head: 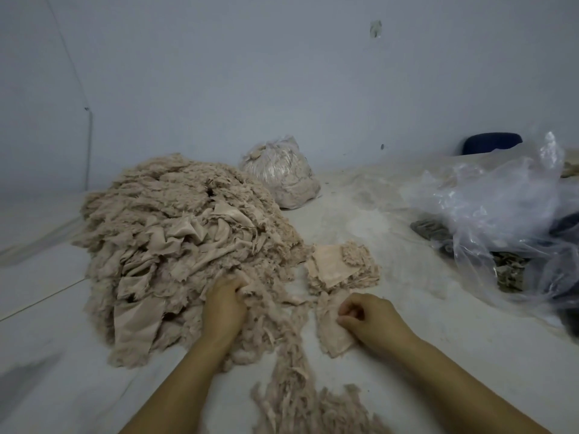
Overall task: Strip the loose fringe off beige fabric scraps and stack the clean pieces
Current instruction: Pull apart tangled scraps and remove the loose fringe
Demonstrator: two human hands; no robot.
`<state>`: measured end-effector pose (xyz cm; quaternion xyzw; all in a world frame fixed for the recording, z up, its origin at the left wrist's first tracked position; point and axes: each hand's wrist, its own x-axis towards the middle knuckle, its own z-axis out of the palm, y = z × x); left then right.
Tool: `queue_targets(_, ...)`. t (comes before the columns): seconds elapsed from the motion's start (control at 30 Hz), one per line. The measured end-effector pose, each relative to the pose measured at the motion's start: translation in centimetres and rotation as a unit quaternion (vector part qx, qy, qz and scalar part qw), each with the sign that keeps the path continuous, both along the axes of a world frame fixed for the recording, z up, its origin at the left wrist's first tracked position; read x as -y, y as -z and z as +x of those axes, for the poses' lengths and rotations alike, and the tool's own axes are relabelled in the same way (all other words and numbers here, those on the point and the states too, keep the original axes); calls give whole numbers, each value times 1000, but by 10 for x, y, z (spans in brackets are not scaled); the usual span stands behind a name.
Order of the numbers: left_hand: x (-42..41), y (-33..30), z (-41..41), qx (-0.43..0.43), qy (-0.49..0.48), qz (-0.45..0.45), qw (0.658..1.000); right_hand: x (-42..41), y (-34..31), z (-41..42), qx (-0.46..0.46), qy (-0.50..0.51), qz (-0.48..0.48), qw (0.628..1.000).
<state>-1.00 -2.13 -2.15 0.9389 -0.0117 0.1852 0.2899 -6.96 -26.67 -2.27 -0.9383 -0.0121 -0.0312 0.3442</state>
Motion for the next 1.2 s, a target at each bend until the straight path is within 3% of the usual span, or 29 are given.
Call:
queue_targets(0.1, 4, -1, -15, 43, 99, -7, 994, 2, -1, 3, -11, 2, -30, 999)
queue_targets(0.17, 10, -4, -31, 64, 150, -30, 986, -2, -3, 2, 29, 14, -19, 999)
queue_targets(0.27, 31, -6, -59, 55, 290, -31, 955, -21, -8, -1, 76, 3, 75, 994)
queue_targets(0.33, 47, -2, -65, 45, 337, -7, 941, -40, -14, -3, 4, -25, 190, 981)
queue_targets(0.43, 49, -1, -61, -11, 336, -46, 941, -58, -16, -8, -117, -42, 334, 934)
queue_targets(0.53, 32, -3, -56, -61, 348, -166, 920, -56, -15, -8, -75, -14, 368, 927)
queue_targets(0.6, 24, -6, -49, -34, 285, -254, 924, -53, -13, -9, -40, -2, 376, 926)
queue_targets(0.67, 18, -12, -40, -55, 250, -264, 930, -54, -14, -11, -21, -26, 400, 916)
queue_targets(0.77, 19, -15, -34, -153, 287, -219, 920, -57, -17, -15, 30, -48, 416, 908)
queue_targets(0.87, 20, -19, -35, -179, 317, -307, 879, -54, -19, -12, 59, -1, 461, 885)
queue_targets(0.93, 22, -24, -37, -218, 330, -398, 827, -49, -21, -11, 32, 13, 503, 864)
queue_targets(1.0, 26, -28, -38, -227, 335, -443, 800, -45, -23, -11, -26, -1, 514, 857)
queue_targets(1.1, 30, -28, -35, -211, 322, -433, 815, -44, -21, -10, -104, -35, 516, 849)
queue_targets(1.2, 28, -29, -33, -212, 342, -401, 823, -40, -18, -8, -120, -64, 544, 828)
